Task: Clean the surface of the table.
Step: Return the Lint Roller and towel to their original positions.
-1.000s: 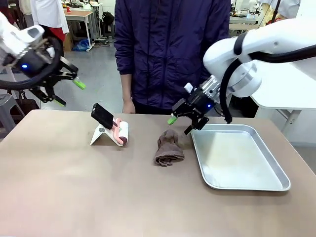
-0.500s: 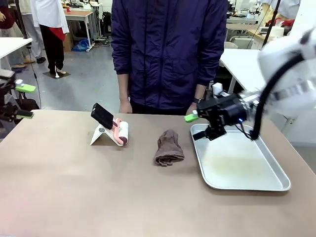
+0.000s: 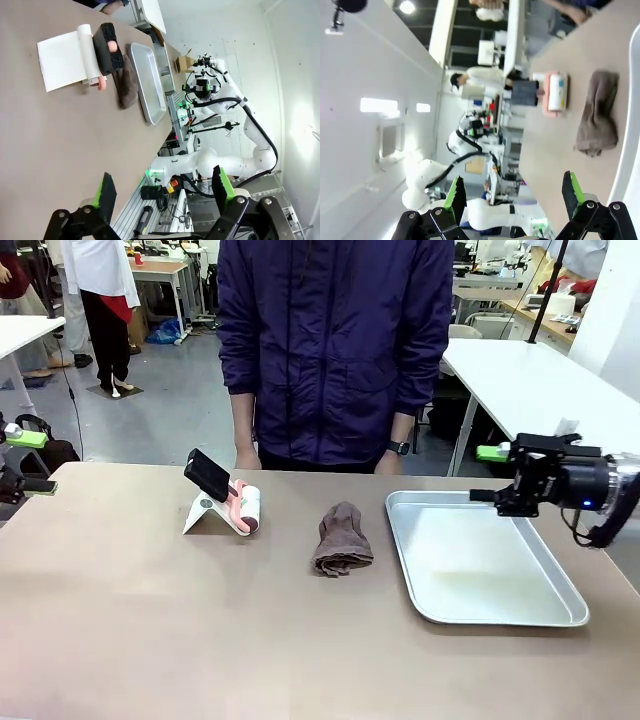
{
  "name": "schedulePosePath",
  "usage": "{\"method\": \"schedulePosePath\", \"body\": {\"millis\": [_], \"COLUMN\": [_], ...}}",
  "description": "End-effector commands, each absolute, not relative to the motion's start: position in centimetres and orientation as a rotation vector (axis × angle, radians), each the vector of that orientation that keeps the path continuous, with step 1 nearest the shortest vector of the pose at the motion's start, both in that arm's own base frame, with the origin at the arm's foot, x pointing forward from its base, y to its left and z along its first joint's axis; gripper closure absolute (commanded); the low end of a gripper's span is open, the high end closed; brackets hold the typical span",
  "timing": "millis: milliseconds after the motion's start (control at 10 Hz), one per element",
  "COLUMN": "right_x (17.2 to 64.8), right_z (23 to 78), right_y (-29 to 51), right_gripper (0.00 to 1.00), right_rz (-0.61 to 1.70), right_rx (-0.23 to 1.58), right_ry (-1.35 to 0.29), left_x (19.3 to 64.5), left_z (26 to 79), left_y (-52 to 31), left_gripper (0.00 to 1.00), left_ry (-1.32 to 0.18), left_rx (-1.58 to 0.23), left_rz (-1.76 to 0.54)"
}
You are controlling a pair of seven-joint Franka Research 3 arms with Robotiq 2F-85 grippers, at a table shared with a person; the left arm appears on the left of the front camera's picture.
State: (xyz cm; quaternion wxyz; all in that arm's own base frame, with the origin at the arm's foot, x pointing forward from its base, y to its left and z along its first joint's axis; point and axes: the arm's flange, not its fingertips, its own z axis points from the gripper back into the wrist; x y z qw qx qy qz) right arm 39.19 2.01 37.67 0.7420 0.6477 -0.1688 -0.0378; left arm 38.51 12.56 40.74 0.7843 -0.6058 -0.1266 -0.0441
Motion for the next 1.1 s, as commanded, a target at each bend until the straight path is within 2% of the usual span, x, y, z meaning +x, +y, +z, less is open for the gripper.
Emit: {"method": "schedulePosePath", "body": {"millis": [0,100,1000], "right_x": [32.2,39.2,39.2], "right_z": [35.0,37.7,37.7], "right_y": [3.1,2.0,2.0], "right_gripper": [0.00,0.00,0.00], "right_rz": [-0.166,-0.083,-0.083], "right_rx": [1.414,1.420,1.420], "right_ry": [-0.474,-0.370,-0.370], "left_x": [39.2,38.5,38.5], "left_z": [41.1,40.7,40.7], "left_y": [12.4,12.6,12.6], "left_gripper": [0.00,0.00,0.00], "left_ry": [-0.280,-0.273,-0.273], "left_rx": [-1.304,-1.307,-1.307], "left_rz": [-0.125,-0.095,-0.095]}}
